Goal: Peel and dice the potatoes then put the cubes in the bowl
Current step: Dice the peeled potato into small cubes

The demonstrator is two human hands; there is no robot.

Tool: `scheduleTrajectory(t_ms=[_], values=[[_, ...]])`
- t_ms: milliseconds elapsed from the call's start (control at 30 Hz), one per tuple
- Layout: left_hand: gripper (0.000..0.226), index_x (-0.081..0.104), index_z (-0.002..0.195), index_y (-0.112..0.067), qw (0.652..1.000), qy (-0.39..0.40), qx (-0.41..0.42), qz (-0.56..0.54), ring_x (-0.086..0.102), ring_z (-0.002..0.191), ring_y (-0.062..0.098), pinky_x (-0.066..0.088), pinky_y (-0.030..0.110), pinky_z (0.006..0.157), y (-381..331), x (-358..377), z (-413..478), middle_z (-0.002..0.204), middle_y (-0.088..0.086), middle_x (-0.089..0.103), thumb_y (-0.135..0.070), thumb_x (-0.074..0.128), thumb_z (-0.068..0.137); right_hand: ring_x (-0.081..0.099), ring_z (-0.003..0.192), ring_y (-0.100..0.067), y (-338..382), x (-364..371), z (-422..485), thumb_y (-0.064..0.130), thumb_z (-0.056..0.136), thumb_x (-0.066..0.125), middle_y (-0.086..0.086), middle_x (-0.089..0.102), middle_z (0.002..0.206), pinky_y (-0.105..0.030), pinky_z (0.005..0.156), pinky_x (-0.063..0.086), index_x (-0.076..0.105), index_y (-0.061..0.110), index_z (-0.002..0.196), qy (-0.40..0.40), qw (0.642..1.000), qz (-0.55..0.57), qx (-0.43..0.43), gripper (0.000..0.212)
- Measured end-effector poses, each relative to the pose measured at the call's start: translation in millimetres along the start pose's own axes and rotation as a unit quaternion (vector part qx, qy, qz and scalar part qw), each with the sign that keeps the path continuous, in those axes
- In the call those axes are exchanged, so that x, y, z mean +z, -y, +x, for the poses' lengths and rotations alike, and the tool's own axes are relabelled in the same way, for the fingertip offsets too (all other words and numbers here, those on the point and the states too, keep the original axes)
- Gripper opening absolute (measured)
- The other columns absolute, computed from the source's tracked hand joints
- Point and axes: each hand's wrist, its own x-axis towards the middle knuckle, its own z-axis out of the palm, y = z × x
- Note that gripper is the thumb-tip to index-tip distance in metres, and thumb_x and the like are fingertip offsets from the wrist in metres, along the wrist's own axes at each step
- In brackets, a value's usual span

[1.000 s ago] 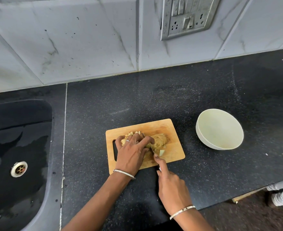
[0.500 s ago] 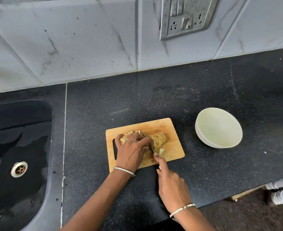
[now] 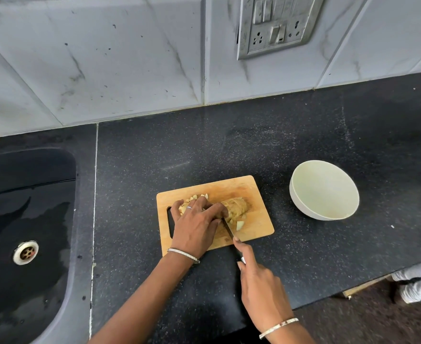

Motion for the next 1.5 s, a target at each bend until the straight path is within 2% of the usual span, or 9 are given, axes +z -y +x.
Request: scheduleTrajectory(t_ms=[233,333,400,500,567,667,800,1000,1500], values=[[0.019,0.051,0.101,-0.044,1.000,-0.005,0.002,-0.003,0.055,0.097,0.010,0.019,0.050,0.102,-3.1,-2.8,-1.3,0.099,-0.016,0.048,-0.036,0.056,0.085,0.064,0.074,-0.018,2.3,-6.1,-5.0,0.037,0.104,0.028,0.014,0.050,0.075,-0.032,0.056,0.035,0.004,0.051,0.145,0.019,1.000,0.004,-0.008,0.049],[0.019,0.052,0.101,-0.045,1.000,-0.008,-0.006,-0.011,0.054,0.097,0.009,0.018,0.048,0.102,-3.8,-1.2,0.2,0.100,-0.016,0.048,-0.033,0.057,0.086,0.052,0.058,-0.007,-0.1,-10.9,-16.7,0.035,0.104,0.032,0.017,0.043,0.065,-0.030,0.053,0.037,0.003,0.052,0.146,0.027,1.000,0.014,-0.006,0.053],[0.019,0.053,0.102,-0.045,1.000,-0.007,-0.008,-0.017,0.053,0.099,0.008,0.017,0.048,0.102,-3.0,-0.3,0.1,0.101,-0.017,0.049,-0.033,0.057,0.088,0.044,0.050,-0.001,-5.4,-14.6,-25.1,0.036,0.104,0.034,0.020,0.039,0.061,-0.018,0.056,0.043,0.005,0.054,0.145,0.018,1.000,0.019,-0.003,0.053],[0.017,0.054,0.102,-0.043,0.999,-0.008,-0.009,-0.034,0.054,0.102,0.009,0.018,0.050,0.104,-2.5,-0.1,0.4,0.102,-0.016,0.051,-0.032,0.059,0.089,0.059,0.068,0.006,-10.6,-20.5,-42.0,0.040,0.103,0.036,0.023,0.047,0.069,-0.009,0.068,0.044,-0.007,0.066,0.136,-0.008,0.999,0.052,-0.001,0.060],[0.020,0.053,0.101,-0.042,0.999,-0.014,-0.011,-0.044,0.056,0.103,0.010,0.019,0.050,0.104,-1.9,-0.1,0.6,0.101,-0.016,0.053,-0.031,0.063,0.088,0.055,0.061,0.010,-4.5,-28.3,-50.0,0.041,0.101,0.041,0.026,0.045,0.065,-0.006,0.058,0.042,-0.009,0.071,0.130,-0.015,1.000,0.016,0.003,0.065],[0.034,0.044,0.105,-0.041,0.998,-0.026,-0.019,-0.057,0.059,0.102,0.009,0.019,0.046,0.105,0.2,-0.3,-1.3,0.099,-0.019,0.059,-0.030,0.069,0.083,0.038,0.038,0.013,3.4,-41.8,-54.4,0.031,0.086,0.069,0.026,0.025,0.045,0.001,0.039,0.025,0.030,0.064,0.132,0.032,0.999,0.010,0.029,0.069],[0.049,0.039,0.107,-0.033,0.996,-0.048,-0.027,-0.072,0.062,0.103,0.009,0.015,0.042,0.111,2.3,-1.4,-1.3,0.098,-0.020,0.065,-0.033,0.077,0.075,0.041,0.038,0.006,4.1,-49.1,-42.5,0.030,0.092,0.056,0.020,0.032,0.042,-0.005,0.039,0.027,0.034,0.053,0.139,-0.032,0.998,0.039,-0.024,0.057],[0.029,0.066,0.093,-0.034,0.995,-0.090,-0.032,-0.037,0.054,0.122,0.013,0.010,0.044,0.113,9.8,-1.5,-1.3,0.100,-0.015,0.070,-0.041,0.080,0.070,0.045,0.048,-0.005,20.5,-33.3,-2.3,0.047,0.096,0.016,0.018,0.045,0.060,-0.023,0.042,0.030,0.013,0.054,0.145,-0.044,0.997,0.014,-0.061,0.050],[0.017,0.074,0.086,-0.036,0.994,-0.097,-0.038,-0.018,0.056,0.116,0.015,0.017,0.048,0.108,11.6,0.0,0.5,0.098,-0.020,0.070,-0.044,0.079,0.072,0.067,0.075,-0.022,22.4,-14.4,15.1,0.038,0.103,0.025,0.008,0.065,0.091,-0.037,0.060,0.050,-0.001,0.054,0.143,0.000,0.999,-0.016,-0.040,0.050]])
